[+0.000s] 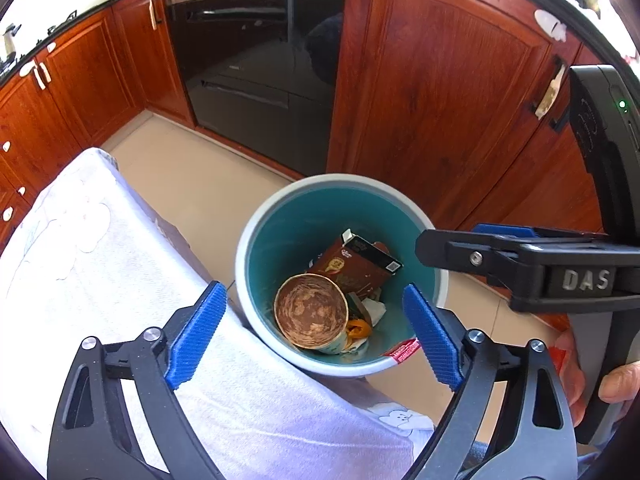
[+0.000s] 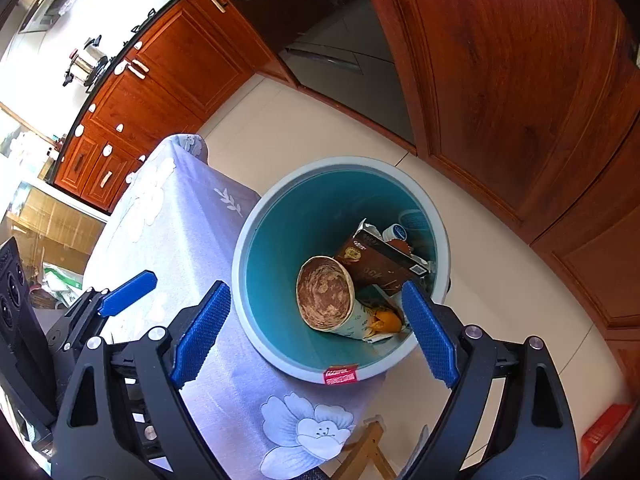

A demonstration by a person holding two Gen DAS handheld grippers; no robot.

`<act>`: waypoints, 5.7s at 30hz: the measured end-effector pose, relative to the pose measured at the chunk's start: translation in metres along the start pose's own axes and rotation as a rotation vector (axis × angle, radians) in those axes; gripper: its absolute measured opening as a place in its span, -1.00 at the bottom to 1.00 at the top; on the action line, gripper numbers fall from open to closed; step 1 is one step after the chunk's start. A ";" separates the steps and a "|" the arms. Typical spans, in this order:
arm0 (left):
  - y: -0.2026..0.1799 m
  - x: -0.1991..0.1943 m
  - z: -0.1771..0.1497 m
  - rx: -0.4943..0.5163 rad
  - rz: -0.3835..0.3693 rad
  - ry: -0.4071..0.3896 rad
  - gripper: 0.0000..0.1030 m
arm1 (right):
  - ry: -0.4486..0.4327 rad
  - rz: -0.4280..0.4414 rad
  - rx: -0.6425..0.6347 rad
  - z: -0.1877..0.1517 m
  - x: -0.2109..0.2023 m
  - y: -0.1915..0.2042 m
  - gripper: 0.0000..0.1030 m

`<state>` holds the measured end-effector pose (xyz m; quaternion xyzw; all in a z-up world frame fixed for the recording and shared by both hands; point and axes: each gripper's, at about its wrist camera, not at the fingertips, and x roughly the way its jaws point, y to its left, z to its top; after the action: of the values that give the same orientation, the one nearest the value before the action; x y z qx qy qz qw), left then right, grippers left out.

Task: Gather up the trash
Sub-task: 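Move both open grippers back over the table toward the remaining trash, then grasp the purple egg package with the left gripper while the right gripper grasps the melon rind, then lift the egg package and melon rind and carry both over the bin, then open the left gripper to drop the egg package while the right gripper drops the rind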

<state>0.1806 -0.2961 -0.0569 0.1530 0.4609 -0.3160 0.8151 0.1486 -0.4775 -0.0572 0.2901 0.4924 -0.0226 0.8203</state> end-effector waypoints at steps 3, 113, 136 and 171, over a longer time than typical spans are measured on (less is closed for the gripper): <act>0.004 -0.009 -0.003 -0.008 0.001 -0.017 0.81 | -0.019 0.000 -0.014 -0.003 -0.006 0.008 0.83; 0.305 -0.161 -0.219 -0.519 0.212 -0.127 -0.12 | 0.088 0.142 -0.741 -0.123 0.116 0.401 -0.69; 0.111 -0.123 -0.065 -0.153 0.053 -0.169 -0.12 | -0.176 0.034 -0.405 -0.019 -0.025 0.168 -0.69; -0.015 0.029 0.012 0.003 -0.017 0.097 0.05 | -0.037 -0.019 -0.172 0.009 0.016 -0.010 -0.68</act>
<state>0.1895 -0.3254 -0.0743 0.1653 0.5008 -0.3157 0.7888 0.1606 -0.4865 -0.0718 0.2136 0.4801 0.0067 0.8508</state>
